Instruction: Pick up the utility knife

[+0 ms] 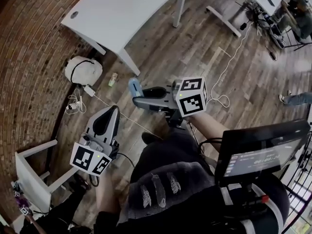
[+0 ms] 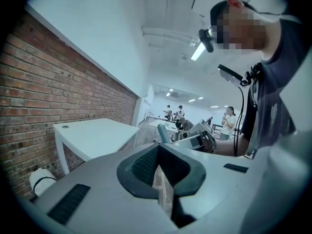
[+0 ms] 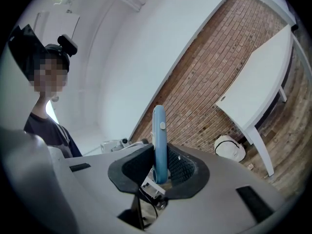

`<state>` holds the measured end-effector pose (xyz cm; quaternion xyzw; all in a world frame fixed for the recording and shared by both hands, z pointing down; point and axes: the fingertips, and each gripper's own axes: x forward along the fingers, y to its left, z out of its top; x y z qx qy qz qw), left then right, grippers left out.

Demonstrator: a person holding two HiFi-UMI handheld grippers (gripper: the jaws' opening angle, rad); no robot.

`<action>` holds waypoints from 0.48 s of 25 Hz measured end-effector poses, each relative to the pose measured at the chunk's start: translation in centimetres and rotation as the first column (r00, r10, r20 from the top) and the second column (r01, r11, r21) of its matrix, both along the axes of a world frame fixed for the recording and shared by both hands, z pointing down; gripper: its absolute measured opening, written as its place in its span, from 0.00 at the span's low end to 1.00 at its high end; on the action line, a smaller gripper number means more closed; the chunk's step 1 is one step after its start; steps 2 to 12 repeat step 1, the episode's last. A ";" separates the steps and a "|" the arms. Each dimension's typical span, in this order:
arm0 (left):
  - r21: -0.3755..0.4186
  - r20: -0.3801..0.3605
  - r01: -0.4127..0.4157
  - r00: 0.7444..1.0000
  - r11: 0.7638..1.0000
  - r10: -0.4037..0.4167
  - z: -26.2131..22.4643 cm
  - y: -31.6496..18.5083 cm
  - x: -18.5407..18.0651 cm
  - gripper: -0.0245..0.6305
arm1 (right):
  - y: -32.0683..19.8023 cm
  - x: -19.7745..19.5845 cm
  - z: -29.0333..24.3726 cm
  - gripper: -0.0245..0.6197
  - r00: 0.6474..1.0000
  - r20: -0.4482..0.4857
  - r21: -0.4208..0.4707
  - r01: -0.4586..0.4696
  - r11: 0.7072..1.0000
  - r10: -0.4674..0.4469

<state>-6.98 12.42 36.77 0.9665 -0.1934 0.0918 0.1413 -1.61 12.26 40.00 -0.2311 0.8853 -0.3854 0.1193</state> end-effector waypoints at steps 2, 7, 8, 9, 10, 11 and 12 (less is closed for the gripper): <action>-0.001 0.005 0.005 1.000 1.000 -0.005 -0.2 -0.6 0.5 0.03 | -0.6 0.7 -0.1 0.17 1.000 0.004 0.000 0.000 1.000 0.000; -0.001 0.005 0.005 1.000 1.000 -0.005 -0.2 -0.6 0.5 0.03 | -0.6 0.7 -0.1 0.17 1.000 0.004 0.000 0.000 1.000 0.000; -0.001 0.005 0.005 1.000 1.000 -0.005 -0.2 -0.6 0.5 0.03 | -0.6 0.7 -0.1 0.17 1.000 0.004 0.000 0.000 1.000 0.000; -0.001 0.005 0.005 1.000 1.000 -0.005 -0.2 -0.6 0.5 0.03 | -0.6 0.7 -0.1 0.17 1.000 0.004 0.000 0.000 1.000 0.000; -0.001 0.005 0.005 1.000 1.000 -0.005 -0.2 -0.6 0.5 0.03 | -0.6 0.7 -0.1 0.17 1.000 0.004 0.000 0.000 1.000 0.000; -0.001 0.005 0.005 1.000 1.000 -0.005 -0.2 -0.6 0.5 0.03 | -0.6 0.7 -0.1 0.17 1.000 0.004 0.000 0.000 1.000 0.000; -0.001 0.005 0.005 1.000 1.000 -0.005 -0.2 -0.6 0.5 0.03 | -0.6 0.7 -0.1 0.17 1.000 0.004 0.000 0.000 1.000 0.000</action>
